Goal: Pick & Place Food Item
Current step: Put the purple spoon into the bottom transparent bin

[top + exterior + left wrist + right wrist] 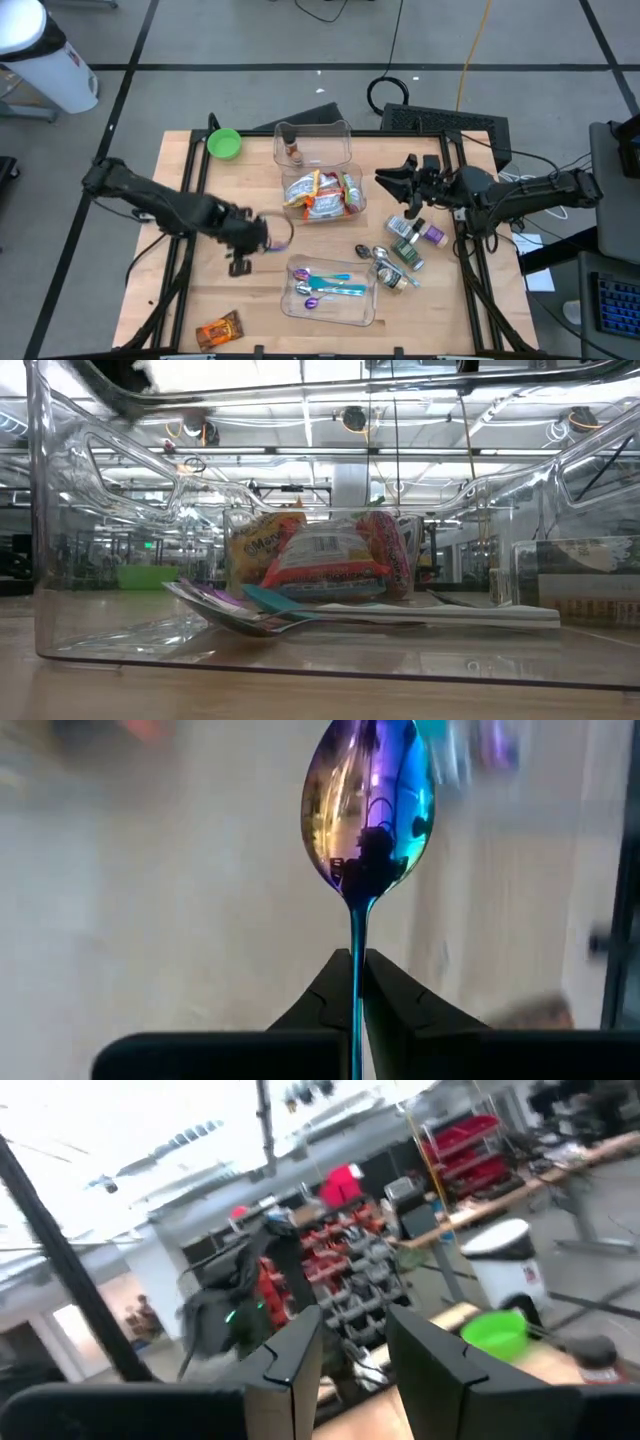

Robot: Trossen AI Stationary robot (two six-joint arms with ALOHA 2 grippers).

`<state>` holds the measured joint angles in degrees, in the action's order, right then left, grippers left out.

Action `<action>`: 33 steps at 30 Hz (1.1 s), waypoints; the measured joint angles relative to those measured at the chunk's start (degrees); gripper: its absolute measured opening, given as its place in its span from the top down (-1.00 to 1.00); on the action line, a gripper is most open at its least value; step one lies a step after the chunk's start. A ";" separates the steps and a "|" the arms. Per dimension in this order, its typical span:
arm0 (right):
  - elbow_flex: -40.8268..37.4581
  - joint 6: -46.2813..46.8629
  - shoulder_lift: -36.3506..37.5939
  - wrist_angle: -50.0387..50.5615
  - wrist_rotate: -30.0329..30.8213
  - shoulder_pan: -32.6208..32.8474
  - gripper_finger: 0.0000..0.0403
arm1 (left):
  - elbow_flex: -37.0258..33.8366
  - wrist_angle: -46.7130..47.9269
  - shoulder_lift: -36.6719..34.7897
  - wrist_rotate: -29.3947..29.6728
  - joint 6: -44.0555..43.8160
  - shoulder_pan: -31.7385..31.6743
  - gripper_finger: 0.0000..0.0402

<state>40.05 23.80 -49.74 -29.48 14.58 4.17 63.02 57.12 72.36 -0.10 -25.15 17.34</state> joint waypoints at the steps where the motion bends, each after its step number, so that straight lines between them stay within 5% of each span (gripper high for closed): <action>1: 0.02 -0.43 0.02 -0.97 -1.76 0.00 0.48 | 2.30 -0.36 -1.21 2.30 0.19 -1.35 0.96; 7: 0.04 3.34 -3.16 -8.18 -7.69 0.04 0.48 | 11.20 -14.95 -5.21 12.77 5.26 -8.16 0.96; 17: 0.06 9.56 -14.49 -25.48 -13.16 0.03 0.14 | 12.57 -48.41 3.04 13.62 10.45 -13.89 0.96; 25: 0.06 0.19 -13.42 -16.63 -13.12 -0.44 -0.23 | 12.51 -60.73 12.15 13.14 6.64 -13.88 0.96; 33: 0.06 -1.75 -12.68 -8.75 -11.42 -0.46 -0.27 | 12.49 -69.63 15.86 11.69 6.49 -13.95 0.96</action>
<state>40.12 22.05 -62.42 -38.23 3.17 3.71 75.50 -12.51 88.22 11.59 -18.66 3.39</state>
